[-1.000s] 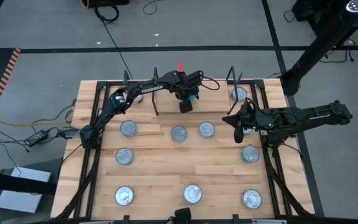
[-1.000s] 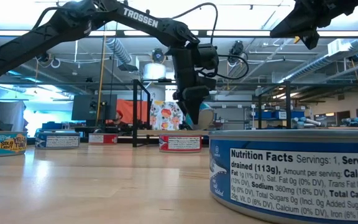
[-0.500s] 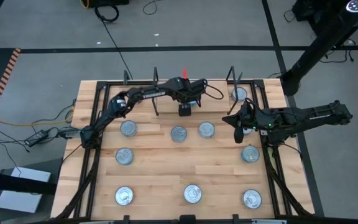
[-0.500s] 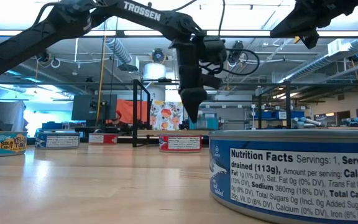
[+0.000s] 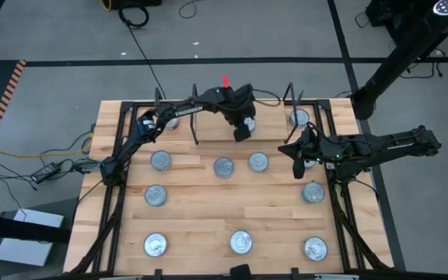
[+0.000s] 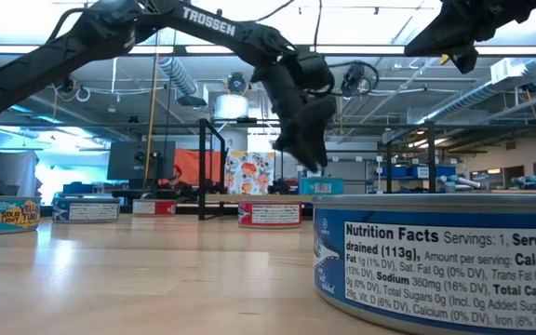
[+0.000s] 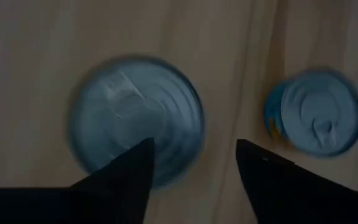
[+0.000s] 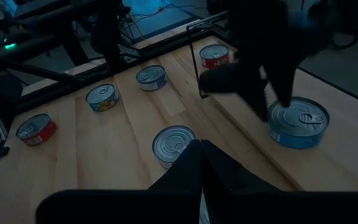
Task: Stack canned seafood by type on shelf
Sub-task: Put the light blue tuna can on the shelf
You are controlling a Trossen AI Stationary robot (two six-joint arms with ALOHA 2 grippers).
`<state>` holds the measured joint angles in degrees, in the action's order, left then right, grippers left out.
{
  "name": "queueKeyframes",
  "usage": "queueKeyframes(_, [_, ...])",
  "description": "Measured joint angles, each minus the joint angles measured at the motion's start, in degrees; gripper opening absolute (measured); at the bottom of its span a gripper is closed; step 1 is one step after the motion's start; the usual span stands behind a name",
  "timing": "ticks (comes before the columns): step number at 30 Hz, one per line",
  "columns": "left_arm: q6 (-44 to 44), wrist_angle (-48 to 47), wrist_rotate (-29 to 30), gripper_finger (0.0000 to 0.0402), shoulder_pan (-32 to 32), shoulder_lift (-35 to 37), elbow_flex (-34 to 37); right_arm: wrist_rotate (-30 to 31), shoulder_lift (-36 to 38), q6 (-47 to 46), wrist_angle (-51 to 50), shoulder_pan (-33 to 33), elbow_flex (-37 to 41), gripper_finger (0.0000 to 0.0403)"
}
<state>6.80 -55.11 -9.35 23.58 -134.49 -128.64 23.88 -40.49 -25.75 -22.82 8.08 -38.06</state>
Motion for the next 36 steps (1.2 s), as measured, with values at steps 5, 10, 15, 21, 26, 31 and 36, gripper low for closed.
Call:
queueKeyframes(5, [-0.1, 0.6, -4.7, 0.0143, 1.9, 0.1, -1.5, 0.0, 0.0, 0.0, 0.0, 0.0, 0.0, 0.0013])
queueKeyframes(10, [-3.3, 4.3, -4.7, 0.0042, 2.7, 0.1, 0.1, 0.0, 0.0, 0.0, -0.1, 0.0, 0.0, 0.0013])
queueKeyframes(15, [-7.6, 5.7, -1.0, 0.0008, 4.0, 0.0, 2.7, 0.0, 0.0, 0.0, -0.2, 0.0, 0.0, 0.0012])
queueKeyframes(21, [-7.1, 7.7, 1.1, 0.0006, 3.9, 0.0, 5.3, 0.3, 0.0, 0.3, -0.3, -0.1, 0.0, 0.0012])
queueKeyframes(26, [-7.1, 9.2, 4.7, 0.0006, 4.4, 0.0, 5.6, 0.4, 0.0, -0.2, -0.4, -0.1, 0.0, 0.0013])
queueKeyframes(31, [-7.4, 12.2, 4.7, 0.0006, 5.4, 0.0, 5.6, 0.5, 0.0, -1.1, -0.4, -0.1, 0.0, 0.0012])
queueKeyframes(36, [-7.4, 12.3, 5.2, 0.0005, 7.0, 0.0, 5.6, 0.5, 0.0, -1.7, -0.4, -0.1, 0.0, 0.0013])
